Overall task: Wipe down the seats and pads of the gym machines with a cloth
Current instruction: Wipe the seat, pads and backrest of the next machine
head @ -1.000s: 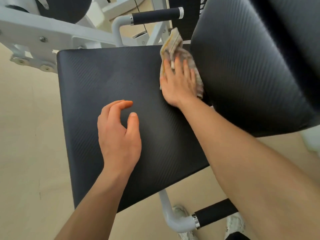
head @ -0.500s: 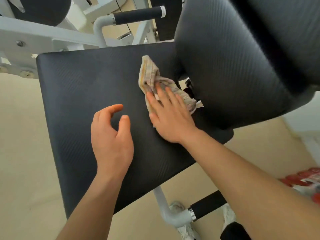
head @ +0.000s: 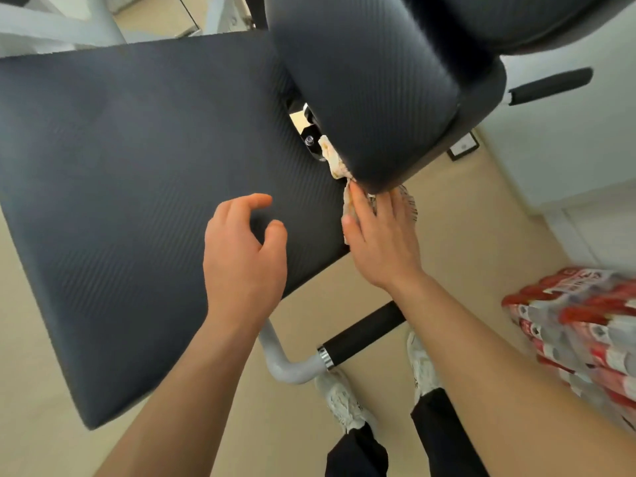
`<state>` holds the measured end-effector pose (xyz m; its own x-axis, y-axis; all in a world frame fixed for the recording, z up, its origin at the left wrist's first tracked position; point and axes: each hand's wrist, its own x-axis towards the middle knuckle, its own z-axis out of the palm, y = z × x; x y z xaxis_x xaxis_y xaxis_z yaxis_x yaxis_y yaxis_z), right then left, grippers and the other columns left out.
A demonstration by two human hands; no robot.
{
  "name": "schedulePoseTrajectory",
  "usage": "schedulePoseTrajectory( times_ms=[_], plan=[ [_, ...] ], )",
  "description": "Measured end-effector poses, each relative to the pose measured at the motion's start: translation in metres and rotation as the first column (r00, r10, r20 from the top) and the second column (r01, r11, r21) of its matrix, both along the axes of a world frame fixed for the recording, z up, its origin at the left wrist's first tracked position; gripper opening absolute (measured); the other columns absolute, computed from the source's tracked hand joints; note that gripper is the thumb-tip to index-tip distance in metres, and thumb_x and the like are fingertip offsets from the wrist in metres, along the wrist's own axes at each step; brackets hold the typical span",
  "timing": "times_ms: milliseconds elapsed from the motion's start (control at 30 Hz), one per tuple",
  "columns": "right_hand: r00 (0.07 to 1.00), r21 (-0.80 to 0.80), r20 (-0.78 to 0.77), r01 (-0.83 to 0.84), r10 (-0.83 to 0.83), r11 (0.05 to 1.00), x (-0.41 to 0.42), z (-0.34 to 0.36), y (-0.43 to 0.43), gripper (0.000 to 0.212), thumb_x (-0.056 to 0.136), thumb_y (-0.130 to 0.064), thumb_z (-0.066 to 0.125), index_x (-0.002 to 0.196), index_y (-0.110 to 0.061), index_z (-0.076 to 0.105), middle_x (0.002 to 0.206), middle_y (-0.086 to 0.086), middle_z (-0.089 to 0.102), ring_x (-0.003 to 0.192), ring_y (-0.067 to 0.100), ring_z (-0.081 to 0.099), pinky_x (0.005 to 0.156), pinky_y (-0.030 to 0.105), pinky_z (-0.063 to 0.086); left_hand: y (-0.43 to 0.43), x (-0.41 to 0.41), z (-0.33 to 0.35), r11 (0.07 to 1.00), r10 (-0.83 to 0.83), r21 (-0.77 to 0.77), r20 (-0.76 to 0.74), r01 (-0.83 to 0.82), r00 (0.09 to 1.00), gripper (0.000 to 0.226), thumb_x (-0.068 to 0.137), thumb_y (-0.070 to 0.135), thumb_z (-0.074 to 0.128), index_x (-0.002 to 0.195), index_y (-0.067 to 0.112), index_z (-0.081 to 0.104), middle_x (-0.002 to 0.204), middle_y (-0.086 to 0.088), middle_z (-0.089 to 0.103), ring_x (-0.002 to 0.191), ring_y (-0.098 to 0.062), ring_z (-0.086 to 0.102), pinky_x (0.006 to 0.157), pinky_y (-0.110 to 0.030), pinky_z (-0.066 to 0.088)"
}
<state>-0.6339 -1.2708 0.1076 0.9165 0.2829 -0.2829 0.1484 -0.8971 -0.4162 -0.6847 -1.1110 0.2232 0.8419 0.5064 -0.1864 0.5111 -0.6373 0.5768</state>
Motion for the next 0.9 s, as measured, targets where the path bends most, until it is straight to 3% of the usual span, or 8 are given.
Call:
schedulePoseTrajectory(
  times_ms=[67, 167, 233, 400, 533, 633, 767, 900],
  plan=[
    [0.999, 0.005, 0.006, -0.051, 0.051, 0.999, -0.022, 0.013, 0.015, 0.062, 0.102, -0.046, 0.024, 0.159, -0.023, 0.016, 0.167, 0.009, 0.015, 0.152, 0.039, 0.015, 0.122, 0.055, 0.019, -0.005, -0.003, -0.003, 1.000, -0.015, 0.011, -0.009, 0.016, 1.000, 0.032, 0.094, 0.023, 0.055, 0.125, 0.025, 0.060, 0.117, 0.018, 0.050, 0.115, -0.003, 0.048, 0.091, -0.024, 0.036],
    [0.929, 0.037, 0.070, -0.366, 0.363, 0.930, -0.051, 0.024, 0.022, 0.063, 0.102, -0.046, 0.025, 0.160, -0.025, 0.013, 0.170, 0.004, 0.006, 0.156, 0.031, 0.006, 0.124, 0.047, 0.011, -0.009, -0.006, -0.005, 1.000, -0.009, 0.016, -0.016, 0.009, 1.000, 0.029, 0.093, 0.023, 0.055, 0.121, 0.027, 0.060, 0.112, 0.017, 0.052, 0.110, -0.005, 0.051, 0.089, -0.023, 0.038],
    [0.902, 0.062, 0.119, -0.425, 0.416, 0.903, -0.037, 0.015, 0.013, 0.060, 0.103, -0.045, 0.025, 0.160, -0.029, 0.015, 0.169, 0.002, 0.009, 0.156, 0.026, 0.008, 0.124, 0.044, 0.013, -0.008, -0.006, -0.004, 1.000, 0.004, 0.027, -0.031, -0.003, 1.000, 0.029, 0.093, 0.023, 0.055, 0.121, 0.026, 0.061, 0.111, 0.017, 0.052, 0.110, -0.006, 0.052, 0.089, -0.023, 0.037],
    [1.000, 0.104, 0.007, 0.016, -0.017, 0.994, -0.014, -0.002, -0.009, 0.056, 0.105, -0.041, 0.028, 0.159, -0.028, 0.020, 0.167, 0.005, 0.014, 0.154, 0.030, 0.012, 0.123, 0.049, 0.022, -0.006, -0.001, -0.004, 0.998, -0.018, 0.060, -0.080, 0.023, 0.997, 0.033, 0.095, 0.024, 0.053, 0.127, 0.024, 0.060, 0.116, 0.017, 0.050, 0.116, -0.008, 0.050, 0.093, -0.024, 0.034],
    [0.997, 0.249, -0.049, 0.070, -0.060, 0.966, -0.007, -0.009, -0.016, 0.054, 0.103, -0.043, 0.038, 0.155, -0.035, 0.027, 0.165, -0.003, 0.012, 0.155, 0.024, 0.000, 0.119, 0.045, 0.024, -0.014, 0.002, -0.015, 0.994, -0.071, 0.079, -0.123, 0.081, 0.990, 0.030, 0.093, 0.024, 0.053, 0.122, 0.024, 0.065, 0.122, 0.010, 0.059, 0.117, -0.013, 0.052, 0.093, -0.026, 0.036],
    [0.974, 0.430, -0.178, 0.207, -0.142, 0.879, 0.018, -0.016, -0.025, 0.040, 0.101, -0.044, 0.043, 0.139, -0.033, 0.050, 0.153, -0.008, 0.026, 0.145, 0.021, 0.030, 0.109, 0.039, 0.041, -0.024, 0.005, -0.019, 0.993, -0.084, 0.078, -0.050, 0.087, 0.995, 0.027, 0.093, 0.021, 0.053, 0.115, 0.025, 0.068, 0.118, 0.012, 0.061, 0.112, -0.011, 0.054, 0.091, -0.024, 0.037],
    [0.822, 0.513, -0.488, 0.541, -0.293, 0.666, 0.058, -0.015, -0.023, 0.025, 0.102, -0.031, 0.046, 0.121, -0.022, 0.060, 0.124, -0.002, 0.058, 0.116, 0.019, 0.054, 0.092, 0.037, 0.045, -0.036, 0.013, -0.022, 0.990, -0.108, 0.093, 0.020, 0.106, 0.994, 0.026, 0.091, 0.019, 0.052, 0.110, 0.025, 0.069, 0.113, 0.013, 0.062, 0.106, -0.011, 0.055, 0.088, -0.023, 0.037],
    [0.592, 0.422, -0.776, 0.744, -0.217, 0.518, 0.093, -0.027, -0.027, 0.019, 0.097, -0.026, 0.054, 0.105, -0.015, 0.068, 0.112, 0.006, 0.071, 0.110, 0.027, 0.064, 0.101, 0.046, 0.052, -0.045, 0.016, -0.028, 0.991, -0.107, 0.078, 0.024, 0.105, 0.994, 0.026, 0.091, 0.019, 0.052, 0.110, 0.025, 0.069, 0.113, 0.013, 0.061, 0.105, -0.012, 0.057, 0.090, -0.031, 0.045]
  ],
)
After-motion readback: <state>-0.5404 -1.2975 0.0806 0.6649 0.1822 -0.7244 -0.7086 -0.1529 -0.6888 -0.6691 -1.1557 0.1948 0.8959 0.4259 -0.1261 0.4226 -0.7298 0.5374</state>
